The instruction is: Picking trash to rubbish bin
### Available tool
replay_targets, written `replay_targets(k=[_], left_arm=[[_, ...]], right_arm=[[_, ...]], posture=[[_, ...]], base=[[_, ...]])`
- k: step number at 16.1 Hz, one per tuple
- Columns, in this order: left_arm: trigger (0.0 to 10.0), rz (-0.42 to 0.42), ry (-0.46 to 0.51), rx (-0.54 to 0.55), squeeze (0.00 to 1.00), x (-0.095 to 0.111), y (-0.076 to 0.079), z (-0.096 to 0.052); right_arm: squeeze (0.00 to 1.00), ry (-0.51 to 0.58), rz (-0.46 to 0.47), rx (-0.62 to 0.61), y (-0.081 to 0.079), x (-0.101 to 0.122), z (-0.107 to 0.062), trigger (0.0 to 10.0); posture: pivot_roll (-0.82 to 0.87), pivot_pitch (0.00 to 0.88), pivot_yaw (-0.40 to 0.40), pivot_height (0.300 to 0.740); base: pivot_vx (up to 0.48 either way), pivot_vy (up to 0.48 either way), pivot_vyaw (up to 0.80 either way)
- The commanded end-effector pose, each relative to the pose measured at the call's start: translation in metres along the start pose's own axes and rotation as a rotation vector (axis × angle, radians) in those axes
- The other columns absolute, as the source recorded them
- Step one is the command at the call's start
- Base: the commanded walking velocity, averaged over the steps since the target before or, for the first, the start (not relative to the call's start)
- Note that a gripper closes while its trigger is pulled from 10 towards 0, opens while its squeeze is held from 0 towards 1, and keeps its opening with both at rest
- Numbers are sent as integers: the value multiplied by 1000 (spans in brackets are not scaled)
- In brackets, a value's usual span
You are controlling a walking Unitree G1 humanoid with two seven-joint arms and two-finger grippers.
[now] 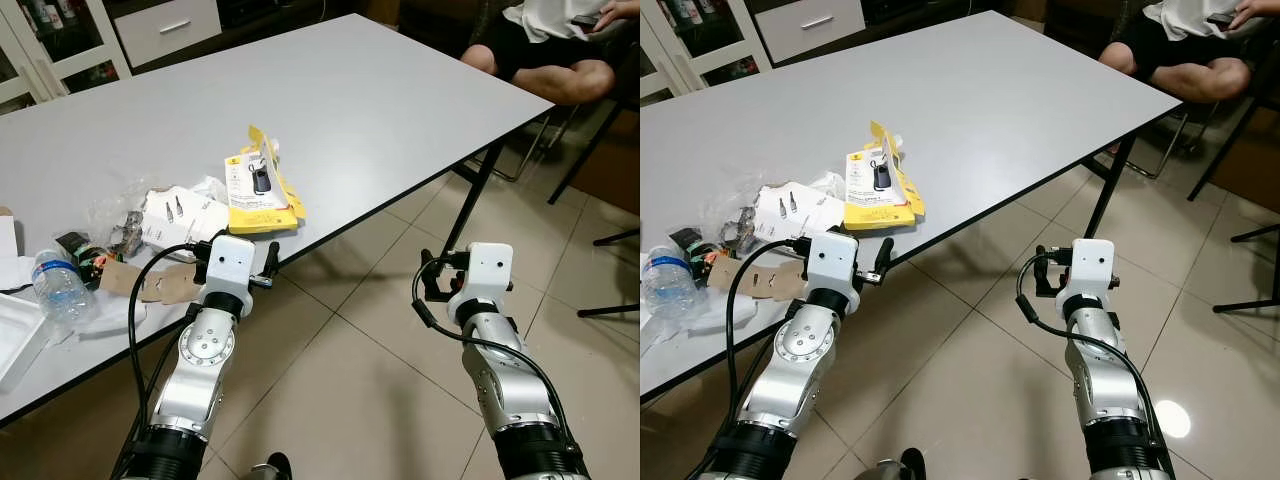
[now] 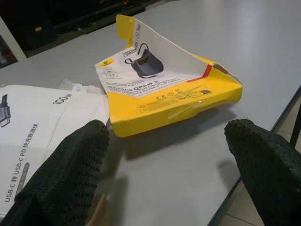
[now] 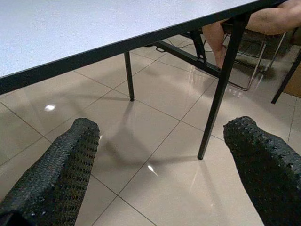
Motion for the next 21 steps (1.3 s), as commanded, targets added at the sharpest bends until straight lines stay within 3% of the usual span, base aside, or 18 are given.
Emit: replay_targets(k=[1,11,12,13,14,15,21], left_arm=[[10000,-2,4,-8,0,1,1,-2],[10000,2,0,-8,0,0,1,-2],[10000,3,-1,-9,0,0,1,-2],[10000,3,-1,-9,0,0,1,-2],[10000,3,-1,-9,0,0,1,-2],[10000,3,-1,-10,0,0,1,-2],[10000,4,-1,-8,0,0,1,-2]], right_arm=[[0,-7,5,-5,2,-2,-2,10000],[0,6,-4,7,0,-1,-2,10000],[188,20,-15,7,0,1,-3,10000],[557,23,-18,4,0,1,-3,10000],[510,15,-12,9,-1,1,-3,10000],[0,2,2,27,-2,-1,-3,10000],[0,10,-4,43,-5,0,-3,10000]], posture=[[-20,166,25,740],[-19,170,26,740],[-17,170,26,740],[-17,170,26,740],[-17,171,27,740],[-18,171,26,740],[-17,170,28,740]], base=[[0,0,0],[0,0,0],[0,0,800],[0,0,800],[0,0,800],[0,0,800],[0,0,800]])
Point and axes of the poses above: a point about 5 cm out from each wrist's last joint towards the gripper, its own z axis pointing out of the wrist towards the gripper, its own x axis along the axis of the wrist's last joint, y = z × x, the point moved 1 cm from there along z, pointing out of the wrist towards the gripper, and after that the axes turned 5 degrees about -z, right-handed, at the moved point
